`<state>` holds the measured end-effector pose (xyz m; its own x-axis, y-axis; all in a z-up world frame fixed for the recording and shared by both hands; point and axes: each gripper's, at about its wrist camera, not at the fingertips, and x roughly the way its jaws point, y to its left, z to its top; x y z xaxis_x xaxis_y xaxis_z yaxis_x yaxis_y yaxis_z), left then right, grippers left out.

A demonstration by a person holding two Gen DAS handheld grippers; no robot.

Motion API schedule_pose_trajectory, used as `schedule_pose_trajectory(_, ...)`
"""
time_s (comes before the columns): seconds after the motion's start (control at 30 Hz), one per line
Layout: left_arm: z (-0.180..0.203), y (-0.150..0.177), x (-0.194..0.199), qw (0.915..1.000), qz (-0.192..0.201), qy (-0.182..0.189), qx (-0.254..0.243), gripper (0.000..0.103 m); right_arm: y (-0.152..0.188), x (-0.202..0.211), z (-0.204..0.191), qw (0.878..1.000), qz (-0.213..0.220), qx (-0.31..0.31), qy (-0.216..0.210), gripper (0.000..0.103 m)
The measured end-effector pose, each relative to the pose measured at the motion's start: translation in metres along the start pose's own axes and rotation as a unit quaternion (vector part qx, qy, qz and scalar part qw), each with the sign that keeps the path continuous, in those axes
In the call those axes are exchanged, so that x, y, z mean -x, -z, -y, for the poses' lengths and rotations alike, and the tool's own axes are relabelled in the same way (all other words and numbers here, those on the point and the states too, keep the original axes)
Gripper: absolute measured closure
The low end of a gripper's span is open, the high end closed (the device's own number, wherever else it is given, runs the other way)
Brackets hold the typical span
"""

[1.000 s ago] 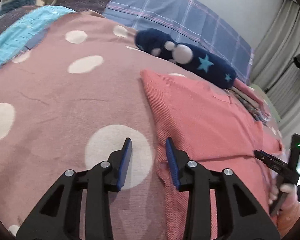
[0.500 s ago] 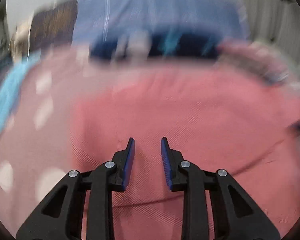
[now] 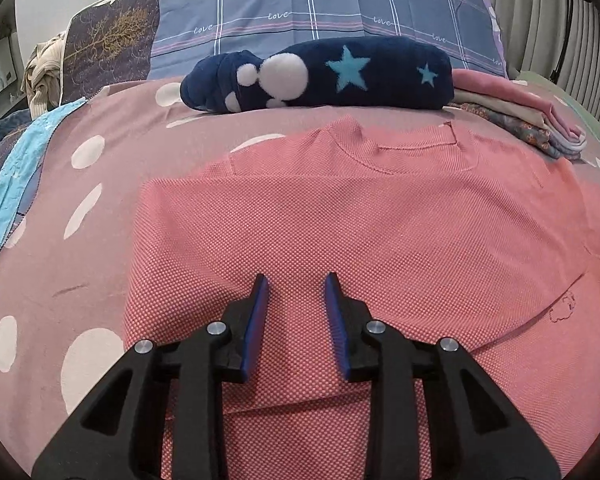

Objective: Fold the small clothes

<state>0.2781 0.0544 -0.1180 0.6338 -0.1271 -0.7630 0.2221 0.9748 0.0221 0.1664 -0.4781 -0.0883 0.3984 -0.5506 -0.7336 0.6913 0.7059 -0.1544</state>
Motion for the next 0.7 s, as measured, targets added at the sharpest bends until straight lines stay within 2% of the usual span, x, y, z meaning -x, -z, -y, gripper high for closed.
schedule_pose_trajectory(0.1,0.003,0.0,0.0,0.9999,0.001,-0.008,-0.007,0.071,0.016,0.007,0.049,0.993,-0.01,-0.094,-0.075,0.038)
schedule_pose_trajectory(0.13,0.003,0.0,0.0,0.9999,0.002,-0.009,-0.007,0.071,0.019,0.009,0.064,0.985,-0.011,-0.132,-0.11,0.038)
schedule_pose_trajectory(0.23,0.001,0.0,0.0,1.0,0.002,-0.002,-0.002,0.071,0.016,0.004,0.081,0.962,-0.023,-0.194,-0.189,0.038)
schedule_pose_trajectory(0.27,0.001,0.001,0.0,1.0,0.003,0.0,0.0,0.071,0.012,-0.001,0.081,0.958,-0.026,-0.203,-0.199,0.038)
schedule_pose_trajectory(0.37,-0.001,0.001,0.001,1.0,0.003,0.006,0.004,0.071,-0.004,-0.016,0.078,0.953,-0.02,-0.228,-0.197,0.036)
schedule_pose_trajectory(0.4,-0.002,0.001,0.001,1.0,0.003,0.007,0.005,0.071,-0.006,-0.02,0.078,0.949,-0.017,-0.245,-0.199,0.039)
schedule_pose_trajectory(0.43,-0.003,0.001,0.001,0.9999,0.004,0.01,0.008,0.071,-0.01,-0.026,0.081,0.94,-0.014,-0.271,-0.206,0.054)
schedule_pose_trajectory(0.47,-0.003,0.001,0.001,0.9999,0.004,0.013,0.009,0.071,-0.012,-0.031,0.082,0.933,-0.016,-0.285,-0.22,0.087)
schedule_pose_trajectory(0.5,-0.005,0.001,0.0,0.9997,0.004,0.018,0.013,0.071,-0.011,-0.036,0.085,0.923,-0.022,-0.299,-0.243,0.099)
schedule_pose_trajectory(0.53,-0.006,0.001,0.001,0.9996,0.004,0.022,0.016,0.071,-0.014,-0.036,0.081,0.915,-0.026,-0.312,-0.253,0.099)
schedule_pose_trajectory(0.63,-0.011,0.001,0.001,0.9988,0.005,0.039,0.028,0.07,-0.031,0.0,0.05,0.921,0.022,-0.266,-0.285,0.099)
schedule_pose_trajectory(0.7,-0.013,0.001,0.002,0.9981,0.006,0.052,0.033,0.065,-0.04,0.033,0.008,0.912,0.046,-0.219,-0.345,0.099)
